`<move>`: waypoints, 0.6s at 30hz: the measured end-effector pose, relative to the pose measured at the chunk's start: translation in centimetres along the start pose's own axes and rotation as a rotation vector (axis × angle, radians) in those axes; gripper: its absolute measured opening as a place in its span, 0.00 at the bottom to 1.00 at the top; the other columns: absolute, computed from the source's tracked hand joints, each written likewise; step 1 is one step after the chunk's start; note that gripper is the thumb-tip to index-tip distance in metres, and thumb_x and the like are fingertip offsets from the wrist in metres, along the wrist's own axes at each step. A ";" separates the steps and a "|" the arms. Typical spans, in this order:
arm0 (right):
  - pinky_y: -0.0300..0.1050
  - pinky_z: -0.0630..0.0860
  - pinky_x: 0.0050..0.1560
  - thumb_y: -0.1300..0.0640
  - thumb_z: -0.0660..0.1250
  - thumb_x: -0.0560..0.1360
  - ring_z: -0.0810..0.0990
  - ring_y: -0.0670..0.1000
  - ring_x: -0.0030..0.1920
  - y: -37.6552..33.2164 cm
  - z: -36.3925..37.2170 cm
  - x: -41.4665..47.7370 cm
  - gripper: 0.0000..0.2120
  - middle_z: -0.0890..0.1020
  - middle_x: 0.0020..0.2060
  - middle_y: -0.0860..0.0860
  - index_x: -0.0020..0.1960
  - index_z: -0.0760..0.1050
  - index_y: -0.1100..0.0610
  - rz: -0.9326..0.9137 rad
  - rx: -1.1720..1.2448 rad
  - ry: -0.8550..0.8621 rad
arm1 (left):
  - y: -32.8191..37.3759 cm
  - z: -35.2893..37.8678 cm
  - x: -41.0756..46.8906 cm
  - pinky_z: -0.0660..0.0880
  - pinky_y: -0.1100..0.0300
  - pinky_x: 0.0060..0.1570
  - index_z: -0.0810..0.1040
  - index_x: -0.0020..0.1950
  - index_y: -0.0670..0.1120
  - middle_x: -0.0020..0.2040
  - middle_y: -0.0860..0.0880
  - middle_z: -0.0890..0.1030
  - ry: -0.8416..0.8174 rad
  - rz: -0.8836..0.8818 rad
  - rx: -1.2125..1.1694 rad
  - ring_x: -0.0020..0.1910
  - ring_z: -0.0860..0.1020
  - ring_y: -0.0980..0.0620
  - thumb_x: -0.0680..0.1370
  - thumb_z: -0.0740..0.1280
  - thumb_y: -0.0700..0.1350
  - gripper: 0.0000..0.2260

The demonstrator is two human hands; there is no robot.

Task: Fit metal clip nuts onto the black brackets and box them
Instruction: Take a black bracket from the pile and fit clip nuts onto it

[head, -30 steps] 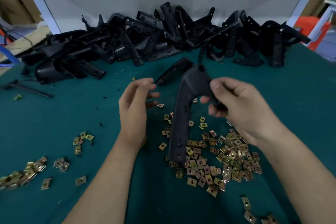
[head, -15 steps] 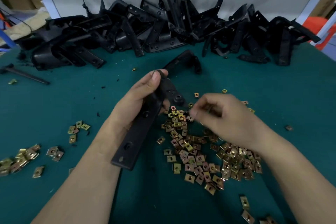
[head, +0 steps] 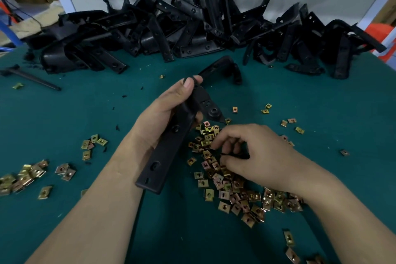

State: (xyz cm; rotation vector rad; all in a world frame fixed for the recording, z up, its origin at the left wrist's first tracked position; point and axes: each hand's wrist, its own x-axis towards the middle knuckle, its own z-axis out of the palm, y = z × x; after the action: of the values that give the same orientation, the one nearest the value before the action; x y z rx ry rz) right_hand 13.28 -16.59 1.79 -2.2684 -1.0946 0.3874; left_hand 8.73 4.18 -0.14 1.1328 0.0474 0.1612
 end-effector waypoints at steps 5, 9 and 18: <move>0.36 0.76 0.48 0.60 0.70 0.79 0.81 0.42 0.47 0.7 -0.7 0.3 0.06 0.84 0.44 0.44 0.49 0.81 0.49 0.027 0.200 0.116 | -0.2 0.1 -0.1 0.79 0.61 0.42 0.84 0.58 0.53 0.44 0.51 0.81 -0.120 -0.027 -0.043 0.37 0.80 0.53 0.68 0.78 0.60 0.21; 0.36 0.77 0.42 0.66 0.66 0.80 0.81 0.41 0.39 0.7 -1.3 0.6 0.07 0.84 0.40 0.48 0.51 0.80 0.56 0.041 0.483 0.214 | -0.4 0.3 -0.1 0.81 0.62 0.46 0.86 0.55 0.54 0.45 0.51 0.84 -0.208 -0.060 -0.038 0.42 0.83 0.55 0.69 0.76 0.55 0.16; 0.40 0.80 0.50 0.58 0.71 0.72 0.83 0.50 0.45 0.3 -2.2 0.2 0.10 0.85 0.43 0.53 0.53 0.82 0.52 0.034 0.935 0.221 | -0.8 0.0 0.0 0.79 0.58 0.56 0.81 0.65 0.49 0.53 0.47 0.86 -0.374 -0.104 -0.072 0.54 0.84 0.49 0.79 0.70 0.47 0.15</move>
State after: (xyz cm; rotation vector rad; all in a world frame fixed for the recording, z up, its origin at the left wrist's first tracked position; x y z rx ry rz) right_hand 14.63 -17.38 3.35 -1.4474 -0.5692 0.5114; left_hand 8.84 3.86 -0.90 1.0702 -0.2299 -0.1413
